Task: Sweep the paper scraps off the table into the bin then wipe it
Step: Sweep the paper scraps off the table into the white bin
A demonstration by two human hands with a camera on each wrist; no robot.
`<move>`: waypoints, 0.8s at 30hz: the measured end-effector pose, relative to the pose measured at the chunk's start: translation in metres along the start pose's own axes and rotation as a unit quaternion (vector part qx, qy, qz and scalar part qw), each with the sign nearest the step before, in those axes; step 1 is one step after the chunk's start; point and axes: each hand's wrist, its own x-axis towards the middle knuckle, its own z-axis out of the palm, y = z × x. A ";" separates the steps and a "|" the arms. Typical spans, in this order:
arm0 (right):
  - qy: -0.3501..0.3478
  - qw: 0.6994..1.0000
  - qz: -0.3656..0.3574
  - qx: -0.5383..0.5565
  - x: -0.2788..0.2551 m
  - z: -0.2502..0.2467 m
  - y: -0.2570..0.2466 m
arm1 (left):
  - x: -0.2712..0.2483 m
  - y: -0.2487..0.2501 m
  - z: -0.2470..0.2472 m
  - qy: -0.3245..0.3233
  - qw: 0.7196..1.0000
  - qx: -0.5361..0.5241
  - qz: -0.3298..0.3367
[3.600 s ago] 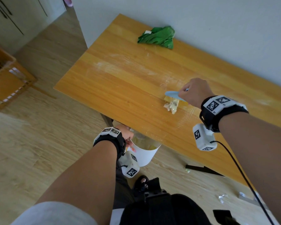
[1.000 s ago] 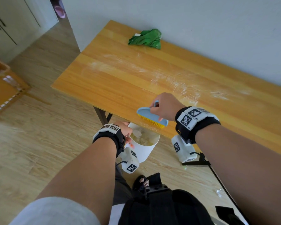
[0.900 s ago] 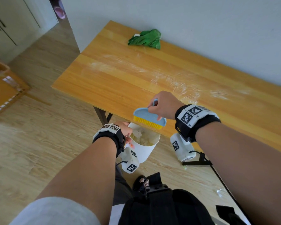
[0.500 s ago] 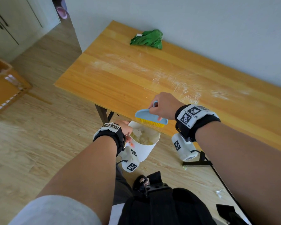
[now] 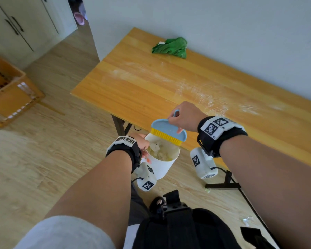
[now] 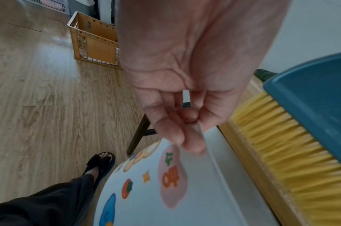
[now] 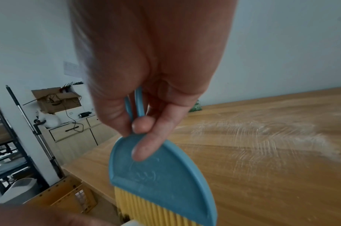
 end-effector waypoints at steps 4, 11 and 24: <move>0.068 0.997 -0.016 -0.015 -0.001 -0.006 0.003 | -0.004 -0.001 -0.003 -0.001 1.000 -0.007 -0.004; -0.013 0.999 0.036 0.000 -0.009 0.006 0.010 | -0.007 -0.001 0.000 -0.004 1.000 0.003 -0.005; 0.006 0.998 0.043 0.042 -0.015 0.001 0.014 | -0.010 0.003 0.011 -0.020 1.000 0.000 -0.015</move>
